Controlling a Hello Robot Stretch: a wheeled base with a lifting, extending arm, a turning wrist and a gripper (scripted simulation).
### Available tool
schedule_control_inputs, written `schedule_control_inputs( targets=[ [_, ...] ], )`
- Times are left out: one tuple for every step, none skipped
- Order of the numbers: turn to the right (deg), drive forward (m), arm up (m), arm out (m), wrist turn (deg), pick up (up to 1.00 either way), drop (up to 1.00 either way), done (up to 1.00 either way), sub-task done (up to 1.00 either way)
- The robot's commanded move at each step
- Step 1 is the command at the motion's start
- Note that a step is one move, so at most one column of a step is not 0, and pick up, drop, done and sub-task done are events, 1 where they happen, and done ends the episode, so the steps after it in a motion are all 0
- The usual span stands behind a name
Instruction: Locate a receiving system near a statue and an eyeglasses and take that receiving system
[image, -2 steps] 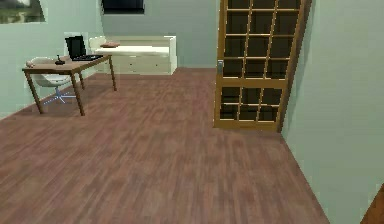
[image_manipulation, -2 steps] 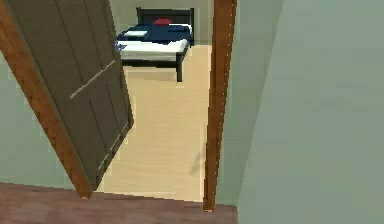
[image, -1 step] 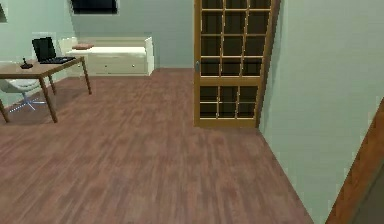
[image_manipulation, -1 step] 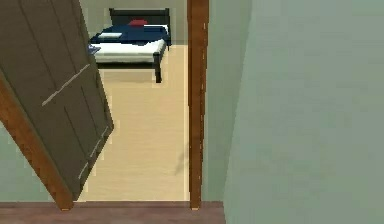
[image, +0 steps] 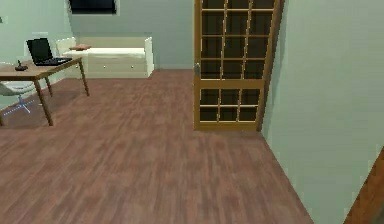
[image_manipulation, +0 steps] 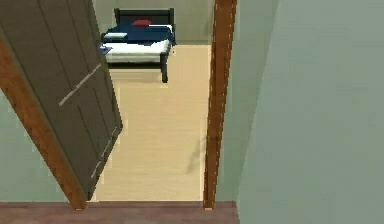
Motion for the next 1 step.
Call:
schedule_control_inputs(
  targets=[
    [-45.0,0.0,0.0,0.0,0.0,0.0,0.0,0.0,0.0]
  ],
)
